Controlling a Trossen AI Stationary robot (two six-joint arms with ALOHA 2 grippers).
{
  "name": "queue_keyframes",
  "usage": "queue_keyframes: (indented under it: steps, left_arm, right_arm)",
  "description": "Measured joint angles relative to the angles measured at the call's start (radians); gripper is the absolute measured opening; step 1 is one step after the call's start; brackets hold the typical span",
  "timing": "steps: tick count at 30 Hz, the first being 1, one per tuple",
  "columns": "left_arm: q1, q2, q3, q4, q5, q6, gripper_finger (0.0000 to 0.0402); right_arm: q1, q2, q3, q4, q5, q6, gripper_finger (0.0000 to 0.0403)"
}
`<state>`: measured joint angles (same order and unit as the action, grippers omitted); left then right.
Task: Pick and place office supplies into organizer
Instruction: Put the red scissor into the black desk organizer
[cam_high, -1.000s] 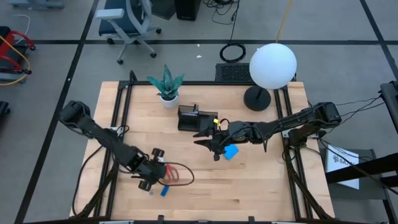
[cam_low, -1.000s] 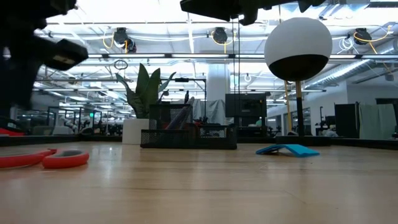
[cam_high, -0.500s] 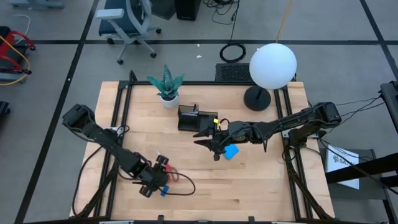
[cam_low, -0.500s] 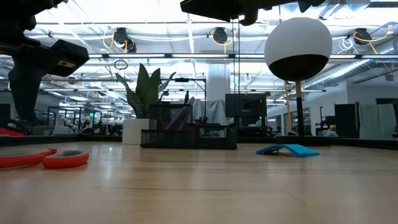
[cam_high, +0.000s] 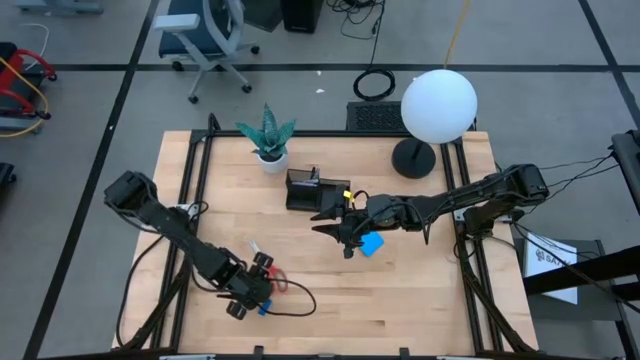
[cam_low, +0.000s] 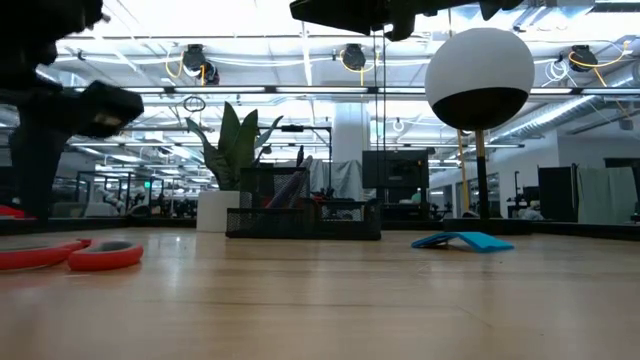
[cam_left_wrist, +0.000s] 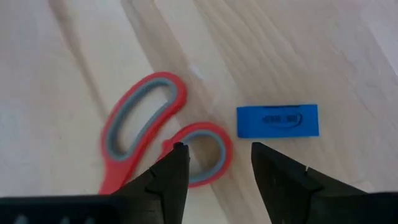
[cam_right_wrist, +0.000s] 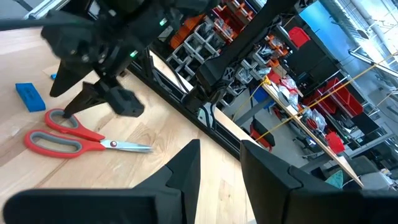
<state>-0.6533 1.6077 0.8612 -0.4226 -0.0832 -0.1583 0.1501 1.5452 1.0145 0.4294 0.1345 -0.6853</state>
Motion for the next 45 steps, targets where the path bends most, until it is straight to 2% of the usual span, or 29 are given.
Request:
queue_keyframes:
  steps: [5,12,15,21,27,32,45]
  left_arm:
    - [0.0,0.077,0.002,-0.008,0.007,-0.002,0.0182]
    - [-0.001,0.106,0.005,-0.012,0.005,-0.019,0.0167]
    - [-0.001,0.107,0.004,-0.011,0.01,-0.02,0.0128]
    - [-0.002,0.108,0.003,-0.009,0.017,-0.021,0.002]
    - [0.0,0.11,0.002,0.011,0.002,-0.029,0.0029]
    - [0.001,0.092,0.001,0.013,0.014,-0.033,0.0015]
    - [0.001,-0.064,-0.003,-0.019,0.007,-0.032,0.0002]
  right_arm:
    - [0.0,0.0,0.0,0.0,0.0,0.002,0.0105]
    - [0.0,0.0,0.0,0.0,0.0,0.003,0.0105]
    - [0.0,0.0,0.0,0.0,0.0,0.003,0.0105]
    - [0.0,0.0,0.0,0.0,0.0,0.001,0.0105]
    - [0.0,0.0,0.0,0.0,0.001,0.0,0.0105]
    - [0.0,0.0,0.0,0.0,0.001,-0.001,0.0105]
    - [0.003,0.0,0.0,0.006,0.004,-0.048,0.0105]
